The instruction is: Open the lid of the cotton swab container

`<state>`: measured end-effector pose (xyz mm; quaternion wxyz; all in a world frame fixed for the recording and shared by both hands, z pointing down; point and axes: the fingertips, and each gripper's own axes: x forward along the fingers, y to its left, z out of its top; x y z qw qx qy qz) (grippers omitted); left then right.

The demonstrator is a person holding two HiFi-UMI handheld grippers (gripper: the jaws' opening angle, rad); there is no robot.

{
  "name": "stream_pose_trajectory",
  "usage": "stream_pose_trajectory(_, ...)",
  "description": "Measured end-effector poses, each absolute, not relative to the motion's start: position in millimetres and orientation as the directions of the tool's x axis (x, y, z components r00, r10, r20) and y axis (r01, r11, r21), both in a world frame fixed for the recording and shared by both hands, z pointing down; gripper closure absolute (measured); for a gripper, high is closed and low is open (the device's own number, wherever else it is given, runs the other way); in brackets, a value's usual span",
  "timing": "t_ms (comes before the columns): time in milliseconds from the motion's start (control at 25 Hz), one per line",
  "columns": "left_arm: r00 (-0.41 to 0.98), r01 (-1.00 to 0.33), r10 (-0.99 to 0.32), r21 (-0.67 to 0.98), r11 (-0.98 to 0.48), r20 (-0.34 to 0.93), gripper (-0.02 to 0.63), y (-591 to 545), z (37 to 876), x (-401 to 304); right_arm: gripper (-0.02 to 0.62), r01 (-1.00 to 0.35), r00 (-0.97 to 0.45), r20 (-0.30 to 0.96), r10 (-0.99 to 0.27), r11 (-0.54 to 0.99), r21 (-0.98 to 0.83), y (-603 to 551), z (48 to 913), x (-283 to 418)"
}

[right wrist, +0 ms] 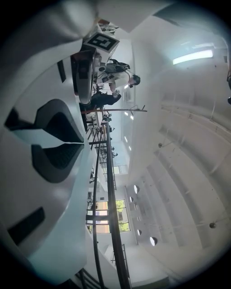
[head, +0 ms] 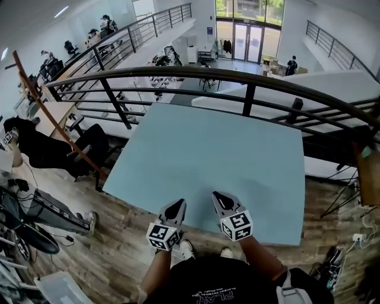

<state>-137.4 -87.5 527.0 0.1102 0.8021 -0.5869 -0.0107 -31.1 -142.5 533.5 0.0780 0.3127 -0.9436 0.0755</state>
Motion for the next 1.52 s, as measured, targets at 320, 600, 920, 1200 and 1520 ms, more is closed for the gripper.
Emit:
stream_pose_trajectory(320,0.424,-0.896,-0.901,0.184,-0.403,0.090,0.595,-115,526,-175,0.574,-0.680,-0.725,0.186,-0.663,0.732,-0.046,-158,529,-69)
stream_pose_trajectory(600,0.548,-0.830,-0.833,0.171,-0.530,0.075,0.595,-117,520,-178,0.574,-0.765,-0.639,0.161,-0.752,0.644,-0.030,-160,512,-64)
stream_pose_trajectory(920,0.604,-0.791,-0.794,0.173,-0.587,0.068,0.595,-133,521,-157,0.574,-0.801,-0.591,0.208,-0.779,0.598,-0.034,-155,528,-40)
stream_pose_trajectory(1200,0.609,-0.788,-0.789,0.180,-0.589,0.084,0.595,-138,535,-149,0.574,-0.802,-0.584,0.245,-0.774,0.597,-0.026,-146,545,-28)
stream_pose_trajectory(1520,0.575,-0.814,-0.805,0.200,-0.546,0.144,0.595,-136,560,-149,0.574,-0.815,-0.558,0.280,-0.781,0.580,-0.004,-146,564,-13)
